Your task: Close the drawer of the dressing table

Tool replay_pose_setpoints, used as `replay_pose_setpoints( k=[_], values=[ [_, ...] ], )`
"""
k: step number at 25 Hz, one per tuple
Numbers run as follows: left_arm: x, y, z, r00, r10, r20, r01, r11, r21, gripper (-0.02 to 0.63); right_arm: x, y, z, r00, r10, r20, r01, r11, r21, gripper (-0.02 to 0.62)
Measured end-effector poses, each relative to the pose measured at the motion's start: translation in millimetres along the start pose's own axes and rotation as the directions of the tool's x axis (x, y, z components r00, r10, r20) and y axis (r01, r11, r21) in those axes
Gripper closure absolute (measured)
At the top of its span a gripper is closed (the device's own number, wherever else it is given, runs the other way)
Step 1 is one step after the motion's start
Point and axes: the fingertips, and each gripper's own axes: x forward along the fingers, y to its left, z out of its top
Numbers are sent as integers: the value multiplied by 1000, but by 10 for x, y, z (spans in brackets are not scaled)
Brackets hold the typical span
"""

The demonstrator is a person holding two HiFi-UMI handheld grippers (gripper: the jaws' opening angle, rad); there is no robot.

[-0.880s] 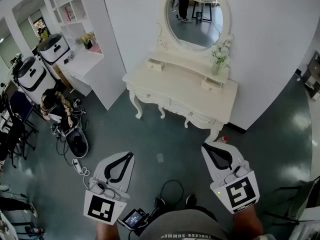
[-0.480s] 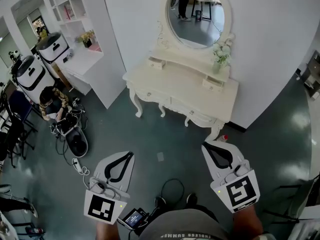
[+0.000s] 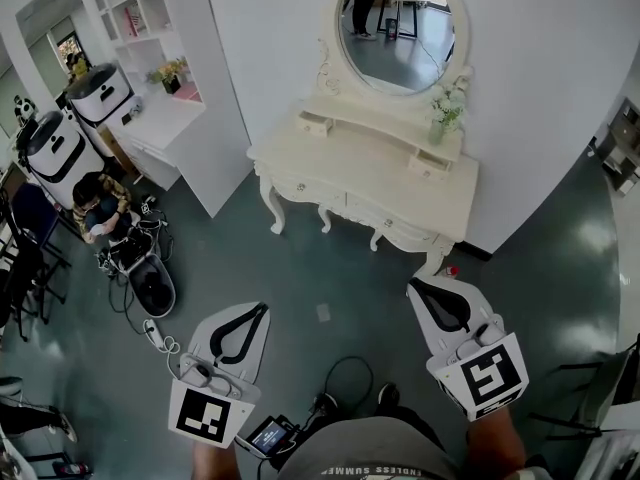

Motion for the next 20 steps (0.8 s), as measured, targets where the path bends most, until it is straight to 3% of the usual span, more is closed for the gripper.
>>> replay_pose_setpoints(
  k=[11, 20],
  values=[
    [-165, 281, -117, 998, -35, 52, 35, 999, -6, 604, 202, 283, 195, 999, -36, 12, 36, 999, 24, 595],
    [73, 313, -109, 999, -23, 46, 22, 999, 36, 604, 463, 26, 178, 999, -12, 36, 11, 1000, 18, 595]
  ],
)
